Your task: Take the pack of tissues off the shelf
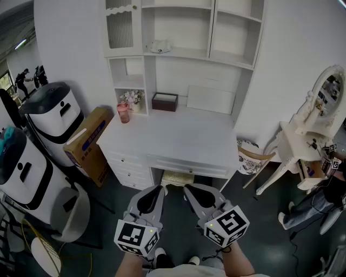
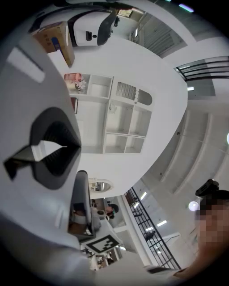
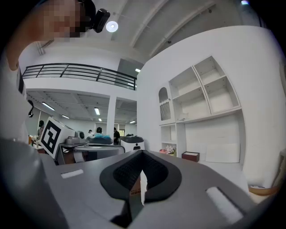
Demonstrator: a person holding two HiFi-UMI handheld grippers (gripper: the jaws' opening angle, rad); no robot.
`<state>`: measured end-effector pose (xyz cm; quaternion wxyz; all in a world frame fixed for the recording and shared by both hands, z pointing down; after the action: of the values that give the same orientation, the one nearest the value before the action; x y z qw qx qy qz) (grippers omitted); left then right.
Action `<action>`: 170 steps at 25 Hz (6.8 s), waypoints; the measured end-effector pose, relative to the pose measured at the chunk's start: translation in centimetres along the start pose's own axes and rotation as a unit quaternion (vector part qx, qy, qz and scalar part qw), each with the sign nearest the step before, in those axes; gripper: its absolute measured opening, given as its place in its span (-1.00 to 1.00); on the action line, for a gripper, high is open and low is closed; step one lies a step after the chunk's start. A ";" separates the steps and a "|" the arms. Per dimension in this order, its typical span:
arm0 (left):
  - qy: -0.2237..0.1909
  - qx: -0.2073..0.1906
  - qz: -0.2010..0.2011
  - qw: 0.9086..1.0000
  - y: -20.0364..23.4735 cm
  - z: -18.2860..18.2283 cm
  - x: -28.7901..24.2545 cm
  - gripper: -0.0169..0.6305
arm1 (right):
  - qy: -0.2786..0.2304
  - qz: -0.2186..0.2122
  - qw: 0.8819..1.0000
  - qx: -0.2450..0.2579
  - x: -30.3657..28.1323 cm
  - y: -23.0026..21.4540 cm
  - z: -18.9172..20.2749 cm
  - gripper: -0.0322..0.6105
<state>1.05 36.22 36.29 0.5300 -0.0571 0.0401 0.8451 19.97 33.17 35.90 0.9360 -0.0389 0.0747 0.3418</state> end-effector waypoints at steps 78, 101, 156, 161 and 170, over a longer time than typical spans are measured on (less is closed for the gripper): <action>0.006 -0.017 -0.019 1.000 15.4 -4.3 -27.6 -0.94 | 0.005 -0.032 0.999 -0.019 -22.2 -23.5 -4.0 -0.89; 0.022 -0.021 0.041 0.999 27.5 -5.7 -33.8 -0.94 | 0.011 0.035 0.998 -0.048 -33.2 -25.3 -6.1 -0.89; 0.035 -0.029 0.134 0.990 39.5 -5.4 -39.9 -0.94 | 0.016 0.134 0.988 -0.081 -43.7 -25.4 -6.5 -0.89; 0.037 -0.024 0.122 0.992 39.9 -6.2 -41.6 -0.94 | 0.014 0.124 0.989 -0.073 -44.4 -27.4 -7.3 -0.89; 0.030 -0.020 0.097 0.995 40.5 -9.1 -44.7 -0.89 | 0.014 0.102 0.993 -0.052 -46.2 -31.9 -9.7 -0.89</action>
<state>-15.66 -22.42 33.82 0.4431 -0.0891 0.0446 0.8909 4.57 -21.62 34.67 0.8916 -0.0844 0.0738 0.4387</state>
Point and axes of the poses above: the fingertips, and each gripper's own axes: x backward along the fingers, y to its left, z out of its underside, the point moved 10 cm from there along x, backward along the fingers, and after that the axes turned 9 degrees about y, right-handed, at the moved point
